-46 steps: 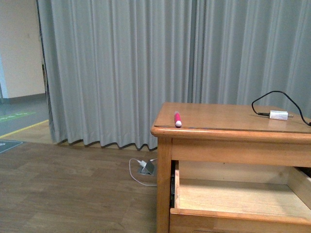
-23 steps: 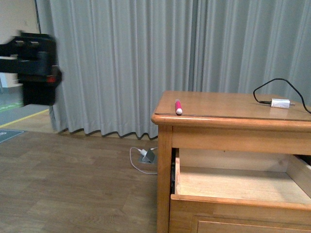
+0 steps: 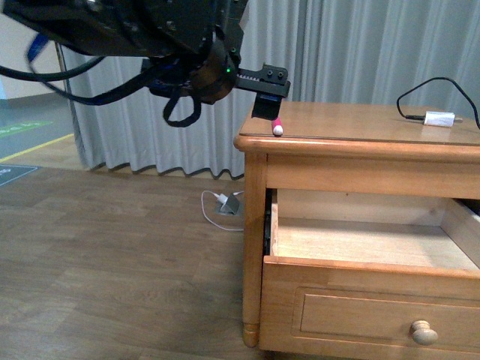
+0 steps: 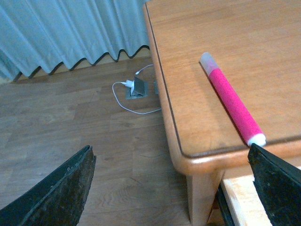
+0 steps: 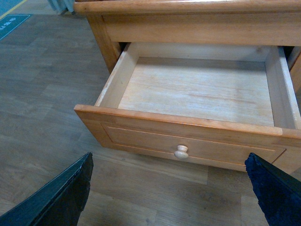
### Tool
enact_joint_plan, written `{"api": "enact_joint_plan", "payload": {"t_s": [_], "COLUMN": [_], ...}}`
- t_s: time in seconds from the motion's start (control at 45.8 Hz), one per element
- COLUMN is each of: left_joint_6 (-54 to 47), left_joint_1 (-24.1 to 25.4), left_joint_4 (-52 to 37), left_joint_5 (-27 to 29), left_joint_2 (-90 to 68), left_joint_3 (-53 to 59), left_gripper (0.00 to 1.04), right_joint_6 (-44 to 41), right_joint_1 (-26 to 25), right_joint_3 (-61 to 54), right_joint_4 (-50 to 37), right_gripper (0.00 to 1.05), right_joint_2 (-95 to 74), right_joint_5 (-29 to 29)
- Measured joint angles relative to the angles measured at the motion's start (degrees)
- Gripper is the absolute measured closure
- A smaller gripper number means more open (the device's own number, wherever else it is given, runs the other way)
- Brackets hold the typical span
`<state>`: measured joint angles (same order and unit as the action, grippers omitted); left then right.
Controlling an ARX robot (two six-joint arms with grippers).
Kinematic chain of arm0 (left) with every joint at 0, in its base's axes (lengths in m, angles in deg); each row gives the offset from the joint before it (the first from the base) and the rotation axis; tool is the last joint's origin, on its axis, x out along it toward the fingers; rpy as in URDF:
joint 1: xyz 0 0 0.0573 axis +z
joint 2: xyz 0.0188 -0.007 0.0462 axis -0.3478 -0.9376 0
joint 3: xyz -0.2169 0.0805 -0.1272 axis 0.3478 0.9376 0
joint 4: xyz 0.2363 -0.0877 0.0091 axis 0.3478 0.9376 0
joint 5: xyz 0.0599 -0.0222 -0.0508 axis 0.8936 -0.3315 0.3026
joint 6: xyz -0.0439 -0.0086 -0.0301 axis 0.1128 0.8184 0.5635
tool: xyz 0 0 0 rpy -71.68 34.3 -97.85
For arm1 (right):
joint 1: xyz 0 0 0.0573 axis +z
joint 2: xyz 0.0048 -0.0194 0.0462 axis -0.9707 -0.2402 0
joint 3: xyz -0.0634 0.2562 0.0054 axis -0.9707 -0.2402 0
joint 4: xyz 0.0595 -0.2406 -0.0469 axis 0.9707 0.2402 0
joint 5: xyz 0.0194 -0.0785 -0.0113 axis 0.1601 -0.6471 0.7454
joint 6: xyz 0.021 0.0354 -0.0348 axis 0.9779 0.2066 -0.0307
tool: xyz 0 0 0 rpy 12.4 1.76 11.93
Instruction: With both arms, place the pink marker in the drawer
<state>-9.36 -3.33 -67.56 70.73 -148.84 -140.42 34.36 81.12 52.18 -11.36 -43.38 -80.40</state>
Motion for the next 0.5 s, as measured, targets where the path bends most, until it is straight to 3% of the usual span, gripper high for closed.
{"api": "enact_joint_plan", "payload": {"t_s": [0.175,0.502], "left_joint_6": [0.0,0.3], "left_joint_1": [-0.9,-3.0], "left_joint_4": [5.1,14.3], "left_joint_5": [0.2,0.0], "left_joint_2": [-10.4,-21.5], "left_joint_3": [-15.2,-33.8], "left_gripper": [0.06,0.06], "right_joint_6": [0.0,0.0], "right_joint_1": [0.0,0.0], "right_joint_3": [0.0,0.0], "right_joint_4": [0.0,0.0], "right_gripper": [0.08,0.08], "right_joint_2": [0.0,0.0], "right_joint_5": [0.0,0.0]}}
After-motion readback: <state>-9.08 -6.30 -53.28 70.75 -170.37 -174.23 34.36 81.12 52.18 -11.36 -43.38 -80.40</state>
